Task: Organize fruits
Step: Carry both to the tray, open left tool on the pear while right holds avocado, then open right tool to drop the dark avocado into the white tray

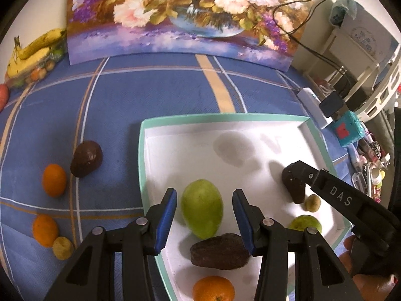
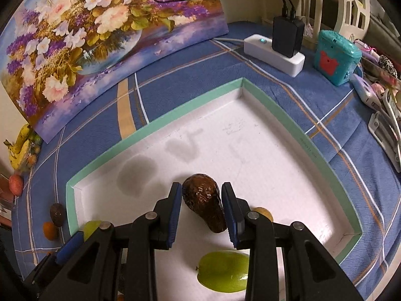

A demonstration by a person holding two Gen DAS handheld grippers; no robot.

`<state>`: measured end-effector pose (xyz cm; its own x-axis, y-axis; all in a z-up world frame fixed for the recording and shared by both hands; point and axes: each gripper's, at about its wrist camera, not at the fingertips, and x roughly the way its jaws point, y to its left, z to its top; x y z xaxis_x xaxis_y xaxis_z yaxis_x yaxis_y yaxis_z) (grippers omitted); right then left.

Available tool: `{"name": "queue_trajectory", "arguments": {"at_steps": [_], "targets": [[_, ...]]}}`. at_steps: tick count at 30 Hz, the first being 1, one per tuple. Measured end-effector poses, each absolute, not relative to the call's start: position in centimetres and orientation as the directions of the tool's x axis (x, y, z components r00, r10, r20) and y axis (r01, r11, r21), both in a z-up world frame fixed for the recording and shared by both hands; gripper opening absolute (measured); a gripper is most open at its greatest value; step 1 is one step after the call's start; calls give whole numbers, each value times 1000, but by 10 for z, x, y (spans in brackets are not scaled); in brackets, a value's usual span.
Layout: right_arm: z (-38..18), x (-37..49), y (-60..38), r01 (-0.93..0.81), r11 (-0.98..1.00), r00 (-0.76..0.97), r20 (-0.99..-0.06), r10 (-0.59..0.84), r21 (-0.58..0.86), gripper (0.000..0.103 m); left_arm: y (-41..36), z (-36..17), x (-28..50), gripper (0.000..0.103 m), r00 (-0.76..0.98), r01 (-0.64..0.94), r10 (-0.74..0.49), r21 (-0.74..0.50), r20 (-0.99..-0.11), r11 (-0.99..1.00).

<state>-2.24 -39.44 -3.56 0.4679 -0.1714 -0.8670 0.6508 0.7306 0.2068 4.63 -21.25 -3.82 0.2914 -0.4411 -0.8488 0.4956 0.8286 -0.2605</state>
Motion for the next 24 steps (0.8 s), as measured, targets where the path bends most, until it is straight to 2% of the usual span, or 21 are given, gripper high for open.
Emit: {"name": "queue_trajectory", "arguments": {"at_steps": [8,24], "targets": [[-6,-31,-392,651,734,481,-852,-205,191,34,-201,-5,45,50,335,494,-444,-246,-831,834],[18,-38,-362,610,780,457,-866,-201,141,34,-130,2,60,50,373,293,-340,-238,-863,926]]}}
